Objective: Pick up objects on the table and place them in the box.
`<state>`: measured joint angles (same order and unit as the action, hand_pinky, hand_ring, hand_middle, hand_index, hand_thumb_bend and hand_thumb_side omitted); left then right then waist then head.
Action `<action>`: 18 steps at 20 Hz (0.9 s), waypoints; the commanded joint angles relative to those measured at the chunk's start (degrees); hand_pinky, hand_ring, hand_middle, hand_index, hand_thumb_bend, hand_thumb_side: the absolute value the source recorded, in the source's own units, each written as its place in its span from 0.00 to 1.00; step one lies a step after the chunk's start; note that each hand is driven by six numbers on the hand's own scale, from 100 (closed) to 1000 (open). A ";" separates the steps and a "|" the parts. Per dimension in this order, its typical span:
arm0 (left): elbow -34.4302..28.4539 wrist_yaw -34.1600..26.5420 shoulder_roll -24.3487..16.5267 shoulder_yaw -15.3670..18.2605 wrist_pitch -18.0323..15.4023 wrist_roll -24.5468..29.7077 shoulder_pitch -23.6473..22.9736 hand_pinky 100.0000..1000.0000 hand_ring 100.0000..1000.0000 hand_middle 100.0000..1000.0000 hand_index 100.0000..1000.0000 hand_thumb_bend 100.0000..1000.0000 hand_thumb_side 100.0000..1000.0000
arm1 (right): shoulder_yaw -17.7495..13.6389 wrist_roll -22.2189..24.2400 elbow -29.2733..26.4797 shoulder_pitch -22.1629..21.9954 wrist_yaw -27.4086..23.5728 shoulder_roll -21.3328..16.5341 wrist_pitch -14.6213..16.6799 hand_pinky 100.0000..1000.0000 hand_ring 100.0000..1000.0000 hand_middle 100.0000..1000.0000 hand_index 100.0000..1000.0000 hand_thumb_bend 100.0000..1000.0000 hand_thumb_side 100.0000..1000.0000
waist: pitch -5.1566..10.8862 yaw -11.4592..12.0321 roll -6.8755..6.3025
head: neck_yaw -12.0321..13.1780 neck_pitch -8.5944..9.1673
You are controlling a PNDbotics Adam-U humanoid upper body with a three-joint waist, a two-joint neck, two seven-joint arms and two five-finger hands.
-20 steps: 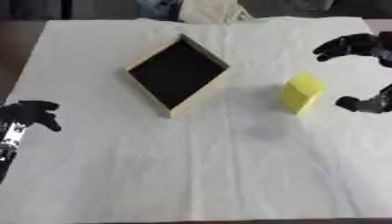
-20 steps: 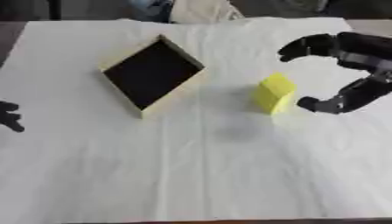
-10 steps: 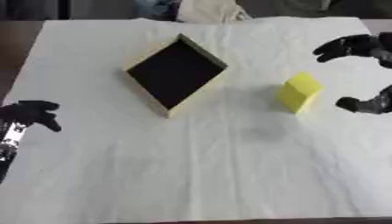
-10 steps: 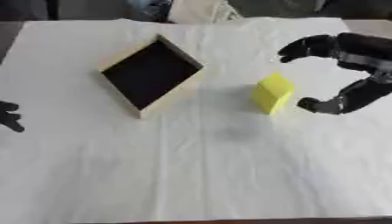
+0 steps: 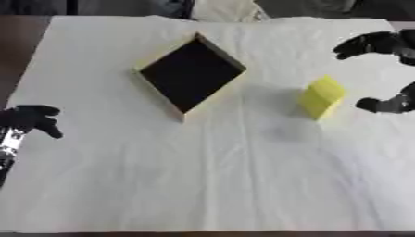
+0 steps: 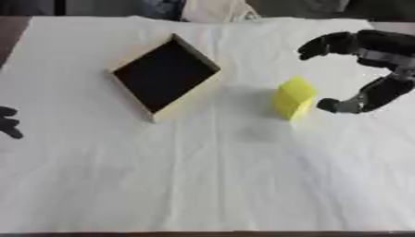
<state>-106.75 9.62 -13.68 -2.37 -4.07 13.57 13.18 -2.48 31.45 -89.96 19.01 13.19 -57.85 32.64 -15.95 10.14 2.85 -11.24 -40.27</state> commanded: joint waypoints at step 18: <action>-1.21 -0.40 -1.45 -0.53 -0.16 0.78 1.63 0.75 0.46 0.39 0.67 0.12 0.92 | 0.65 1.82 12.41 5.20 4.05 -1.89 1.57 0.82 0.87 0.90 0.92 0.31 0.45 | 0.13 1.99 1.17 | -1.58 -0.10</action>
<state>-106.76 9.59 -13.79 -2.97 -4.17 14.18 14.19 -1.35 32.43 -77.93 23.40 16.55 -57.78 33.49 -16.65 12.22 4.04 -12.55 -40.27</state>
